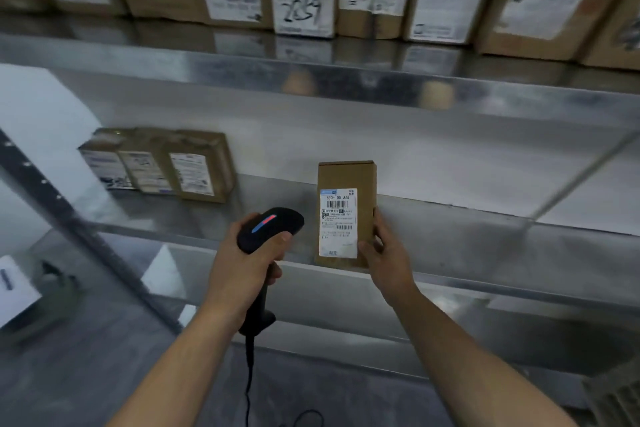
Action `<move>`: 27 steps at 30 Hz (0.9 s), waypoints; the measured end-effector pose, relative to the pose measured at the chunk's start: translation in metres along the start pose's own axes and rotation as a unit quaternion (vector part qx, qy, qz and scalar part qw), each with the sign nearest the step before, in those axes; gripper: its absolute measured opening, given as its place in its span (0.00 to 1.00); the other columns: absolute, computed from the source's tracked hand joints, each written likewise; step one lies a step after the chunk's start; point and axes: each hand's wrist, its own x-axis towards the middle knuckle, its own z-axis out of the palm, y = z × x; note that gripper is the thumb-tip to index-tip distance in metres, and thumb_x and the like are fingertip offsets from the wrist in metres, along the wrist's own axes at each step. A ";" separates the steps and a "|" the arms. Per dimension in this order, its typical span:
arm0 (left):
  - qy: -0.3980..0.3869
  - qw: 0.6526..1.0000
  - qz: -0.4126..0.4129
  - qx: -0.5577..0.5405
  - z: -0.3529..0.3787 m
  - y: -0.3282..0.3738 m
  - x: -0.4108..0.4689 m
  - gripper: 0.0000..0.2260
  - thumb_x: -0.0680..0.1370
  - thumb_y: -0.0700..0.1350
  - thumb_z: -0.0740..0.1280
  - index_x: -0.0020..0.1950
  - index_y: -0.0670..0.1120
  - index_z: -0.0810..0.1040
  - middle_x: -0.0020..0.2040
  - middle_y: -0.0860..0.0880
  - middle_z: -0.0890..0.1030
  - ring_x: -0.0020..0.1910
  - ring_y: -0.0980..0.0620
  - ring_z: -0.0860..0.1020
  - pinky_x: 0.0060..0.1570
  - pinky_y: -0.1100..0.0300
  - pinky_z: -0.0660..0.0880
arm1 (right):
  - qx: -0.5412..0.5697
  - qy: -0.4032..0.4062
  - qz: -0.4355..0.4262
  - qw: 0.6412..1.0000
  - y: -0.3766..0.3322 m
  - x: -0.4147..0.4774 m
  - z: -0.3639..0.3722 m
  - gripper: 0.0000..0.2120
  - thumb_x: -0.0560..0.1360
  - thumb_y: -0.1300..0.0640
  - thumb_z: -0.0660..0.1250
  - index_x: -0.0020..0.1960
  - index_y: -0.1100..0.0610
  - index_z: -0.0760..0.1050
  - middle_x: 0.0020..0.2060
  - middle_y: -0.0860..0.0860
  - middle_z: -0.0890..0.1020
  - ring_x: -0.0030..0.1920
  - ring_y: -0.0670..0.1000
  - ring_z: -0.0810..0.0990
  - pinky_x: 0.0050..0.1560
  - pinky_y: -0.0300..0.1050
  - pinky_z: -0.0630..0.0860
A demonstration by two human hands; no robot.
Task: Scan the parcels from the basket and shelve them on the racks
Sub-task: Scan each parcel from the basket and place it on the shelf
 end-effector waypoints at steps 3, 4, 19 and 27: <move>0.025 1.000 -0.002 0.003 -0.028 -0.001 0.015 0.21 0.74 0.47 0.78 0.64 0.51 0.77 0.36 0.47 0.83 0.31 0.48 0.79 0.35 0.53 0.75 | 0.016 -0.023 0.021 0.999 -0.005 0.014 0.034 0.34 0.81 0.66 0.64 0.80 0.42 0.59 0.66 0.45 0.78 0.65 0.50 0.78 0.64 0.61 0.77; 0.032 0.999 -0.004 0.002 -0.035 -0.001 0.018 0.21 0.74 0.46 0.78 0.64 0.51 0.77 0.36 0.47 0.83 0.31 0.49 0.78 0.35 0.53 0.75 | 0.015 -0.029 0.026 0.999 -0.008 0.017 0.043 0.35 0.81 0.66 0.64 0.80 0.41 0.59 0.66 0.45 0.78 0.65 0.50 0.78 0.64 0.62 0.77; 0.154 0.988 0.015 -0.022 -0.078 0.008 0.048 0.15 0.77 0.42 0.75 0.60 0.52 0.77 0.38 0.42 0.82 0.30 0.46 0.77 0.35 0.52 0.74 | -0.002 -0.123 0.041 0.991 -0.028 0.087 0.135 0.32 0.82 0.62 0.64 0.81 0.46 0.57 0.70 0.47 0.75 0.64 0.47 0.75 0.65 0.43 0.72; 0.153 0.988 0.010 -0.033 -0.106 0.013 0.065 0.16 0.77 0.41 0.75 0.63 0.50 0.77 0.38 0.42 0.81 0.29 0.47 0.77 0.32 0.54 0.73 | 0.002 -0.132 0.092 0.987 -0.034 0.098 0.168 0.31 0.82 0.60 0.64 0.80 0.41 0.59 0.68 0.44 0.76 0.66 0.49 0.75 0.69 0.52 0.73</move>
